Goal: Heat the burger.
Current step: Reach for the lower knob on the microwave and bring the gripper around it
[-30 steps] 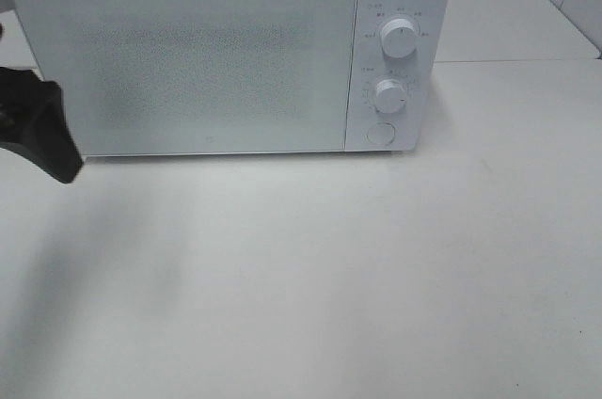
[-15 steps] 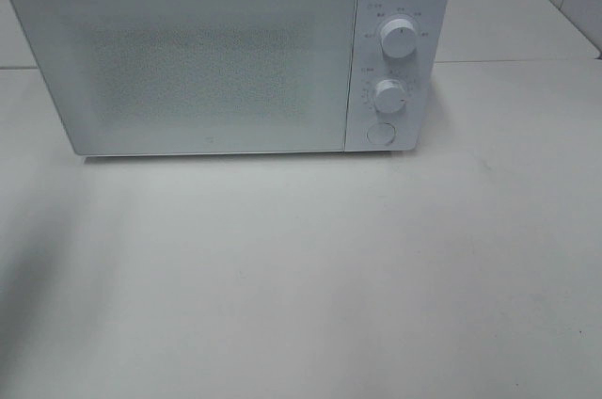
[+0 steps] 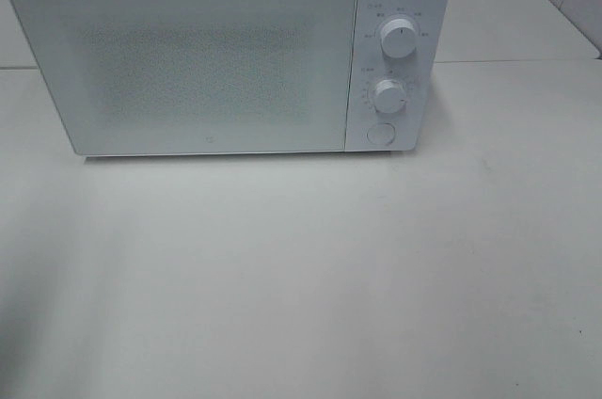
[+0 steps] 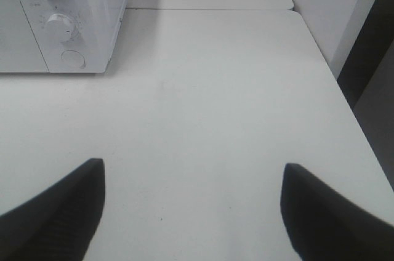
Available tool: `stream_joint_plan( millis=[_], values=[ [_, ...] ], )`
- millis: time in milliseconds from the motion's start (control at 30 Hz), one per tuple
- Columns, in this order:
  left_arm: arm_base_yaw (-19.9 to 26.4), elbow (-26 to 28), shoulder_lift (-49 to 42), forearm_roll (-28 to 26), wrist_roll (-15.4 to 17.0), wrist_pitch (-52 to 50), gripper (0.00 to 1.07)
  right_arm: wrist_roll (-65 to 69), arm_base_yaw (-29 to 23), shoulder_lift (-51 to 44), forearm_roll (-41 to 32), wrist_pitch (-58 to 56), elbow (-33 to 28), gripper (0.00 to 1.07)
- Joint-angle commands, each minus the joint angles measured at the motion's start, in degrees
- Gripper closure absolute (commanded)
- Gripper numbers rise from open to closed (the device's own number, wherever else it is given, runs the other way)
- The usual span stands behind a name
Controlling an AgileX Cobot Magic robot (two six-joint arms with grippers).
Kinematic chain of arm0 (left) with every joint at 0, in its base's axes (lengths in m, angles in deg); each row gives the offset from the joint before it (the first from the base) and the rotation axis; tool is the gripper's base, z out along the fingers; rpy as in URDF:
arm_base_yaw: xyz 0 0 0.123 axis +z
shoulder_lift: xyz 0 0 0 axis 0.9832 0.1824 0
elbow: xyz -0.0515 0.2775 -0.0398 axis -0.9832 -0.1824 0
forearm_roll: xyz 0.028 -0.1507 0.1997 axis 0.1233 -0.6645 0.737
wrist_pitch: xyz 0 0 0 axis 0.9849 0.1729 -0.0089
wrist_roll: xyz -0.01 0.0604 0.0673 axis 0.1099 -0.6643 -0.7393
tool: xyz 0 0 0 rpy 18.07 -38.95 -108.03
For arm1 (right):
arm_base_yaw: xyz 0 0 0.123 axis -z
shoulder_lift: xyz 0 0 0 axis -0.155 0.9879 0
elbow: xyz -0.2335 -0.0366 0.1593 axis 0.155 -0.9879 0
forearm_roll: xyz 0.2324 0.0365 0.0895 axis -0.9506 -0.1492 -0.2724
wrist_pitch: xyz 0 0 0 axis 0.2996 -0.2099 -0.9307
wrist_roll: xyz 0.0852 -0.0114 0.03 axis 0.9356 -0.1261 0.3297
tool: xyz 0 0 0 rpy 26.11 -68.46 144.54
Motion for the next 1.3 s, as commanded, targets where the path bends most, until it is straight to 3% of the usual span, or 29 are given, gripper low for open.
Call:
stream_joint_plan(
  millis=[33, 233, 833, 1300],
  values=[
    [0.17, -3.44, -6.13, 1.55, -0.23, -0.74, 0.09, -0.29, 0.23, -1.38, 0.23, 0.34, 0.06, 0.33],
    [0.17, -10.03, -18.74, 1.49, 2.64, -3.55, 0.09, -0.29, 0.23, -1.38, 0.23, 0.34, 0.06, 0.33],
    [0.17, -9.97, -48.07, 2.69, 3.04, -3.61, 0.09, -0.29, 0.23, -1.38, 0.23, 0.34, 0.06, 0.33],
    [0.11, -9.91, -49.68, 2.35, 3.04, -3.67, 0.09, -0.29, 0.23, -1.38, 0.34, 0.34, 0.06, 0.33]
  ],
)
